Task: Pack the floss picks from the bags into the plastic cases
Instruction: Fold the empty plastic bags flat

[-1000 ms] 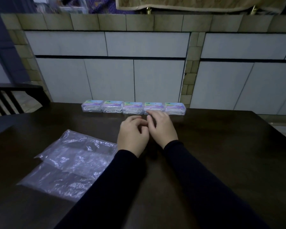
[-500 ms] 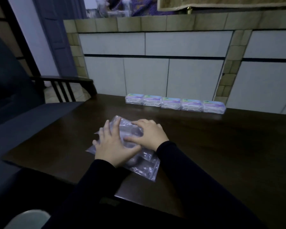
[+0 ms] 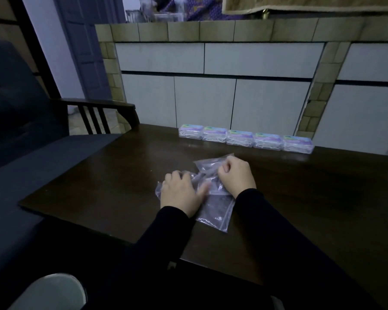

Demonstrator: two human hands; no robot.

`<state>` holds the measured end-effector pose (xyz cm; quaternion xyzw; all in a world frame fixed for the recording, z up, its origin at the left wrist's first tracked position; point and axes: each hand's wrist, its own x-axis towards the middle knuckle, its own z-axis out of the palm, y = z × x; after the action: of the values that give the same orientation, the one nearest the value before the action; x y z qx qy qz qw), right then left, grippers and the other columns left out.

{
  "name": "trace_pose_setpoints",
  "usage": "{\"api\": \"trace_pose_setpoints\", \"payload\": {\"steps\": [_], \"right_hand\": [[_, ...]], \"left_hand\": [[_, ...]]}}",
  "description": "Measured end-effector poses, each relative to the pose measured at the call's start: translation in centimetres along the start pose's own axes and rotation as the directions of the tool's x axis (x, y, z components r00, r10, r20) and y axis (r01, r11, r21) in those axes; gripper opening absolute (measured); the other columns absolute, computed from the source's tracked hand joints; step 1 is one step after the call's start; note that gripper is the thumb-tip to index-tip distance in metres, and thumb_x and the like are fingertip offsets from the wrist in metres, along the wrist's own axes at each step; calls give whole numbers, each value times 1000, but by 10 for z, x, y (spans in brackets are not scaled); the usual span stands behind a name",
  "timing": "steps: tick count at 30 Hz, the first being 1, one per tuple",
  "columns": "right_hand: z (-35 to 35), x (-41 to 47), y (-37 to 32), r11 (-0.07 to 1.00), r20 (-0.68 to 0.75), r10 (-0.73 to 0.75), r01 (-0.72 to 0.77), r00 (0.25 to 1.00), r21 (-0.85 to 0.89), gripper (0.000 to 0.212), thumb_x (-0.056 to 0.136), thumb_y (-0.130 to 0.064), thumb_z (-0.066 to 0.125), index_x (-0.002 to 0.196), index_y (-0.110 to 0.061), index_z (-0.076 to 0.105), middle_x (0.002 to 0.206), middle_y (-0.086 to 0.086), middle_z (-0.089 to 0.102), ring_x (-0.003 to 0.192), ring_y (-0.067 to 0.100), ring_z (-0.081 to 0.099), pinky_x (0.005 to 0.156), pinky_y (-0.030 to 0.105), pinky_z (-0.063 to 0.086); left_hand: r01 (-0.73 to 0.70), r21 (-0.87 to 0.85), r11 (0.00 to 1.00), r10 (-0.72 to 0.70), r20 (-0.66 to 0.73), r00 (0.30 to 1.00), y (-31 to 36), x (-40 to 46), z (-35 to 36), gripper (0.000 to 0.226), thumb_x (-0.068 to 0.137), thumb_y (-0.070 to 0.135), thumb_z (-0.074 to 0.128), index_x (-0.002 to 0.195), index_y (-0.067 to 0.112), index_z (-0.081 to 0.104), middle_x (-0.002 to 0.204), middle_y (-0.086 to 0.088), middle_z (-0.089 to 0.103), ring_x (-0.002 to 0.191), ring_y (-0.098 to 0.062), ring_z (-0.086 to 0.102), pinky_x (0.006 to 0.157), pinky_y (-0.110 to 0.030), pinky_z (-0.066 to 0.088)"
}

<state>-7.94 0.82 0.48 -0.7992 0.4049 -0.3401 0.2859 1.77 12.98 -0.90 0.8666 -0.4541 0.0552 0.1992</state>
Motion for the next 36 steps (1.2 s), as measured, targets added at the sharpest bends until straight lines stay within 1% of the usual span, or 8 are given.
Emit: {"api": "trace_pose_setpoints", "payload": {"steps": [3,5,10,15,21,25,31,36], "right_hand": [[-6,2,7,999,-52,45,-46,998,-24,9,95,-14,42,102,-18,48,81,3,60,71,20,57,63,34,49],[-7,4,11,994,-26,51,-53,998,-94,24,98,-27,42,121,-23,47,95,3,63,86,23,60,77,37,51],[-6,3,10,946,141,88,-38,986,-322,53,79,-67,55,114,-28,55,101,-4,61,95,18,58,80,32,48],[-7,0,14,957,12,48,-42,999,-287,25,85,-45,58,82,-20,64,74,-2,65,73,18,61,68,31,51],[-11,-23,3,996,-31,37,-39,999,-77,30,87,-34,61,71,-10,64,65,6,63,67,19,60,65,33,47],[1,-44,-31,1000,59,2,-4,998,23,38,88,-35,62,64,-5,61,58,5,59,60,17,55,59,31,39],[47,-80,-130,964,205,-163,112,965,240,56,90,-39,61,42,-18,43,41,-9,36,48,8,40,50,24,29],[100,-127,-199,929,502,-366,279,784,242,28,100,-9,38,98,3,63,95,19,59,93,29,52,72,29,31]], "left_hand": [[-70,-31,997,73,85,994,-1,-2,-4,92,61,87,49,130,26,50,125,0,47,116,-21,41,102,-36,34],[-91,-90,992,96,47,994,-1,1,-6,69,68,73,58,122,30,54,119,3,51,113,-19,46,98,-34,35],[-90,-286,954,92,-8,996,-1,9,0,23,85,19,54,107,20,59,110,-3,55,104,-25,55,88,-33,39],[-66,-574,816,-35,-164,986,-5,9,-4,35,77,-8,44,96,11,66,103,-5,63,98,-17,56,82,-11,33],[-15,-768,641,-185,-173,967,-9,-8,-23,36,80,-5,43,59,23,51,70,1,62,68,-7,52,64,-18,35],[-4,-867,498,-209,-125,970,-28,-29,-42,7,77,16,49,74,22,49,78,2,54,74,-10,50,69,-25,40],[-76,-823,563,-326,-306,895,-113,-85,-85,44,66,13,60,96,39,42,115,-11,51,105,-22,55,91,-30,48],[31,-784,620,-513,-374,773,-194,-144,-104,45,73,-1,56,94,38,47,111,-8,56,97,-17,57,85,-25,46]]}}
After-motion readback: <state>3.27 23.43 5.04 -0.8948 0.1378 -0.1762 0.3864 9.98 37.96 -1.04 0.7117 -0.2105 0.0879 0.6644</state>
